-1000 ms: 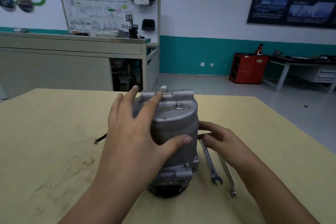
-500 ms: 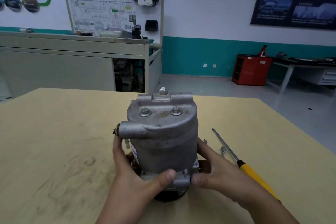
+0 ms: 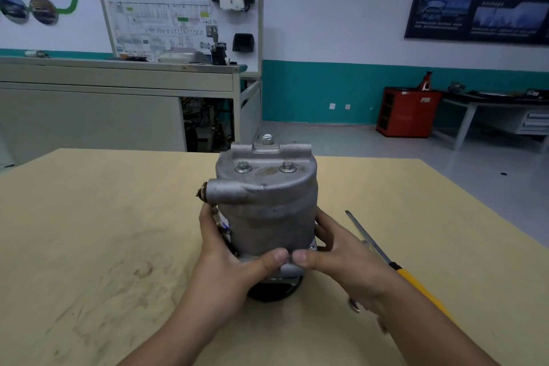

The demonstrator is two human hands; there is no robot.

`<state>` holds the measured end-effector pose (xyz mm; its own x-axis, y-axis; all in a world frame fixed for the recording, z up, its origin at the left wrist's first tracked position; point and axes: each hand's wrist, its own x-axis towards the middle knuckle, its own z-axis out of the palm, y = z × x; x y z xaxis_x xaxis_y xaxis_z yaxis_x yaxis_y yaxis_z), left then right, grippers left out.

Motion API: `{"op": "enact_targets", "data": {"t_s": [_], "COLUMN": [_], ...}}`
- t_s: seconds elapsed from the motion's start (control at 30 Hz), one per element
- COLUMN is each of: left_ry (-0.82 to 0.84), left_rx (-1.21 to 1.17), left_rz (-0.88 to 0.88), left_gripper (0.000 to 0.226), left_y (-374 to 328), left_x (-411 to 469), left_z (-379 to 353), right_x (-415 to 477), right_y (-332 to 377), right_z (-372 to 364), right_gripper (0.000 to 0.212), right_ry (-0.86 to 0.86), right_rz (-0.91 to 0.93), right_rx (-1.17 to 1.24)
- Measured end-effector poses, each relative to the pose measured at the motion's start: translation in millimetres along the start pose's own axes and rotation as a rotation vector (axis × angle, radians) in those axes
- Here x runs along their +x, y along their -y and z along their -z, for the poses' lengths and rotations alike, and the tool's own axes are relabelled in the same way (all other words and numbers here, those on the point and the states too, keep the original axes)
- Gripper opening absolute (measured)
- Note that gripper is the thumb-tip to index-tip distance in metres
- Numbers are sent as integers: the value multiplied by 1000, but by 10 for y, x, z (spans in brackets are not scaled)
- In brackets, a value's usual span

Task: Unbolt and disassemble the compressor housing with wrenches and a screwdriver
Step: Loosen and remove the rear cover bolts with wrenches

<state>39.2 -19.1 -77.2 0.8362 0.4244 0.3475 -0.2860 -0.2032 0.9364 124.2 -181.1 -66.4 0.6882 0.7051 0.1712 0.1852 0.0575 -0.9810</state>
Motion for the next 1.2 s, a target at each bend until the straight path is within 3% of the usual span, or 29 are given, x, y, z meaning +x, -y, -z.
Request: {"op": "enact_targets", "data": {"t_s": [0.1,0.23,0.33,0.43,0.53,0.6,0.83,1.03,1.1,1.2], "left_ry": [21,41,32,27,42,47,42,30,22,12], "left_rx": [9,34,45,38,38,50,47,-6,-2,27], "left_rz": [11,61,62,36,1,-11,-17,52,69,90], "left_gripper": [107,100,103,103,92,88,85,89,89,93], "left_y": [8,27,43,51,45,37,60,115,121,132], "left_x": [206,344,311,231,147,90,75,135,146,150], "left_z": [-18,-2,12,1,-42,-71,-45,91,103,114], "right_x": [131,179,146,128,103,104,144,130,161,183], "right_y": [-16,0,84,74,-59,-134,-158,-107,-98,-158], "right_z": [40,183,327,478,428,344,316,142,106,95], "right_gripper": [70,86,56,45,34,35,29,30,9,44], "right_ry": [-20,40,-16,-326,-216,-129,-165,-198,-133,-90], "right_rz": [-27,-145,-240,-247,-484,-546,-658,-656,-634,-573], "right_rx": [19,-62,-233,-692,-1270,-1456,-1291,-1403,-1433,-1459]}}
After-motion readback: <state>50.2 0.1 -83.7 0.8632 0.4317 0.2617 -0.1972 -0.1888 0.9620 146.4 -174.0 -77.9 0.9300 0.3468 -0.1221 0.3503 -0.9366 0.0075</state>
